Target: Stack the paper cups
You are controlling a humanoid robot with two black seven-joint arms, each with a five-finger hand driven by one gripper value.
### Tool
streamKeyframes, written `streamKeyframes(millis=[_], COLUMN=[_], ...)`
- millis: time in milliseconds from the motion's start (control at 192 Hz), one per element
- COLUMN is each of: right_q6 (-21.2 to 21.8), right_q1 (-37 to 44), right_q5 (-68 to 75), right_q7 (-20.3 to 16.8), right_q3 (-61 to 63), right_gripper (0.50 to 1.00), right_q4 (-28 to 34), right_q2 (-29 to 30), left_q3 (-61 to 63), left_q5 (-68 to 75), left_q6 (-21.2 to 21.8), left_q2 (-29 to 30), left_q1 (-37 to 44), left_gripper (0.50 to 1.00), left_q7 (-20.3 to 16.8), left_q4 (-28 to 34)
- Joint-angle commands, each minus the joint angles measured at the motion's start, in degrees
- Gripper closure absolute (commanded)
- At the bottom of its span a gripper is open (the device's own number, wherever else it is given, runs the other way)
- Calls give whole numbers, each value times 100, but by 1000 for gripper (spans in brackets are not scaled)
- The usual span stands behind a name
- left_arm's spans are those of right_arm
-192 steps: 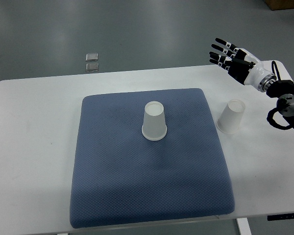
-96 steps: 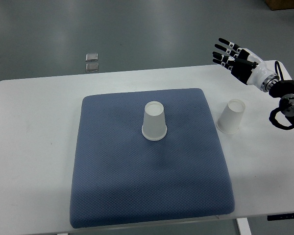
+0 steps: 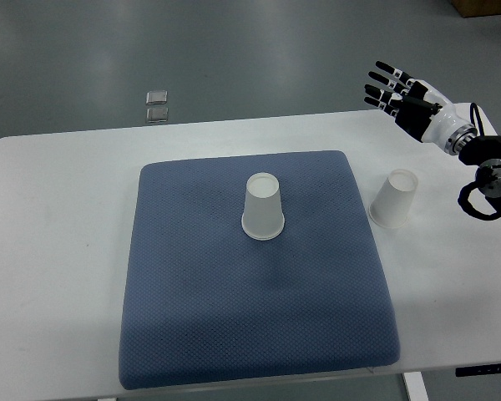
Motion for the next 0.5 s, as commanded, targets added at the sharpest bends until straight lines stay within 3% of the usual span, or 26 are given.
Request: streamKeyframes(millis=[0,146,292,495], right_q6=[109,644,741,785], right_q1=[4,-13,4,92], right_q5=[-25,-227,-1053,-3057], right_q7=[-8,-8,19,537], right_q3=[11,-33,-24,-42], right_gripper=[579,579,581,581], right_q4=[30,74,92,391], right_q2=[-44,-211,-466,-782], left_q3=[0,0,0,0], left_q5=[0,0,0,0], left_q6=[0,0,0,0], left_q2=[0,0,0,0], left_q1=[0,0,0,0], left_gripper=[500,500,500,500], left_q7=[0,0,0,0], left_q4=[0,0,0,0])
